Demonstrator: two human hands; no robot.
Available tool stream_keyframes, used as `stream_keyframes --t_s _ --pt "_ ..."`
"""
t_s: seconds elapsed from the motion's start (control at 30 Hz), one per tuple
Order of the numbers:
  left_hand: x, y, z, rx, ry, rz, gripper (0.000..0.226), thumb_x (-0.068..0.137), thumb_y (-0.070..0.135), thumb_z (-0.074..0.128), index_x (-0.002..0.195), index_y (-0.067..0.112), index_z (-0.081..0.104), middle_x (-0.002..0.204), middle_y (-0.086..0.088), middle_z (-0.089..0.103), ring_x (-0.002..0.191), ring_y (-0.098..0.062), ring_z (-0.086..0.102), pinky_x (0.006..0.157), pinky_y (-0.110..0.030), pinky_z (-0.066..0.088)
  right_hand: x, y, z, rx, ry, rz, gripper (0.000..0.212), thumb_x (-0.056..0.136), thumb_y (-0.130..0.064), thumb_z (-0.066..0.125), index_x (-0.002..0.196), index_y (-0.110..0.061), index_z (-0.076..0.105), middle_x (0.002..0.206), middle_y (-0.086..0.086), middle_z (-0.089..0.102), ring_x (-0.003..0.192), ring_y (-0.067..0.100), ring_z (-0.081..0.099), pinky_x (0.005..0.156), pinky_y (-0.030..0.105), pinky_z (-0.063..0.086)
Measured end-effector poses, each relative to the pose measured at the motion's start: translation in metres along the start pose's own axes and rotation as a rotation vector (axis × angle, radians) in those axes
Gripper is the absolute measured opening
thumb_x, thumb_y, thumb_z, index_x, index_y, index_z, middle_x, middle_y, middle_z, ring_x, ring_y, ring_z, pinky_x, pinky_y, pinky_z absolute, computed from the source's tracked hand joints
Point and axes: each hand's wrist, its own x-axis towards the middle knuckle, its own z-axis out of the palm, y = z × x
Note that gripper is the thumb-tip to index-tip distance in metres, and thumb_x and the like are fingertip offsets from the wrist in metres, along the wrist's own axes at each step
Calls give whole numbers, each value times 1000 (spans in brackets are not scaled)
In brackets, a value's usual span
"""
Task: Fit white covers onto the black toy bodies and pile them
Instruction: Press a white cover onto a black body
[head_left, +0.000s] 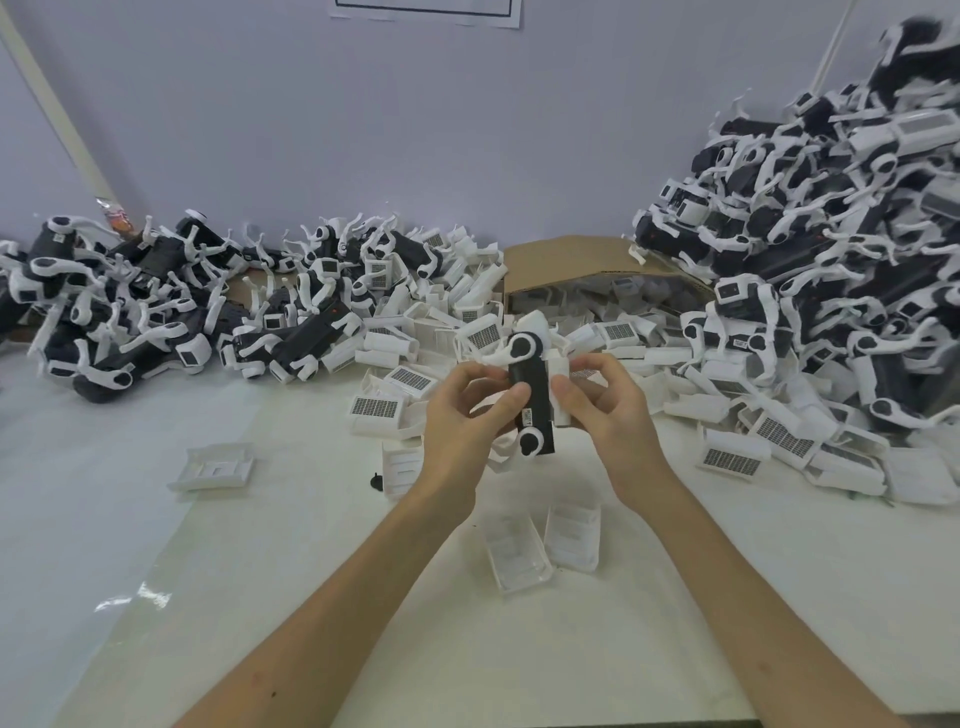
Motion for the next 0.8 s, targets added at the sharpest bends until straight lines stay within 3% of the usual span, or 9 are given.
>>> stream_keyframes --t_s 0.07,0.2,0.3,0.4,0.5,0.57,0.67,0.8 --pt "-1 -1 1 41 0 11 19 87 9 77 90 17 61 93 5 74 78 -11 71 83 -37 55 0 1 0 -30 6 -4 25 85 -29 70 94 -13 53 82 20 65 74 24 59 68 32 53" --pt "-2 0 1 60 1 22 19 86 10 77 90 18 61 94 6 75 77 -8 71 82 -35 56 0 2 -1 -55 -3 -15 32 79 -36 71 89 -11 54 80 20 64 71 22 58 65 30 53" --pt "-2 -1 0 74 7 22 20 86 11 78 89 20 61 97 3 74 77 -12 71 80 -34 56 1 3 -1 -81 -21 -25 35 78 -37 72 90 -10 54 74 14 63 67 20 57 69 37 55" --pt "-2 -1 1 116 16 34 21 85 12 80 87 20 60 97 2 73 77 -12 72 74 -26 56 0 4 -1 -115 -30 -26 40 78 -39 72 93 -6 54 82 20 69 71 26 62 80 49 56" --pt "-3 -1 0 127 4 28 20 85 11 80 87 17 60 97 -6 74 79 -17 72 80 -35 58 -1 4 -2 -133 -28 -27 45 78 -40 72 95 -3 53 91 27 69 76 35 65 83 53 55" --pt "-2 0 -1 113 -12 24 19 85 9 79 87 15 60 97 -9 76 79 -20 72 81 -37 58 -1 3 -1 -147 -30 -27 46 78 -39 72 95 -2 53 92 27 68 75 32 65 81 51 56" --pt "-2 2 -2 105 -21 22 19 86 8 77 88 15 60 91 -2 77 75 -19 73 72 -29 58 -1 3 -1 -151 -25 -31 39 78 -38 72 92 -5 55 96 26 66 79 24 67 74 43 60" --pt "-3 3 -1 53 -26 6 17 88 6 74 89 12 58 89 -2 78 72 -18 73 66 -25 58 -1 1 -2 -149 -26 -29 36 78 -39 72 93 -10 58 106 30 61 85 27 66 73 37 60"
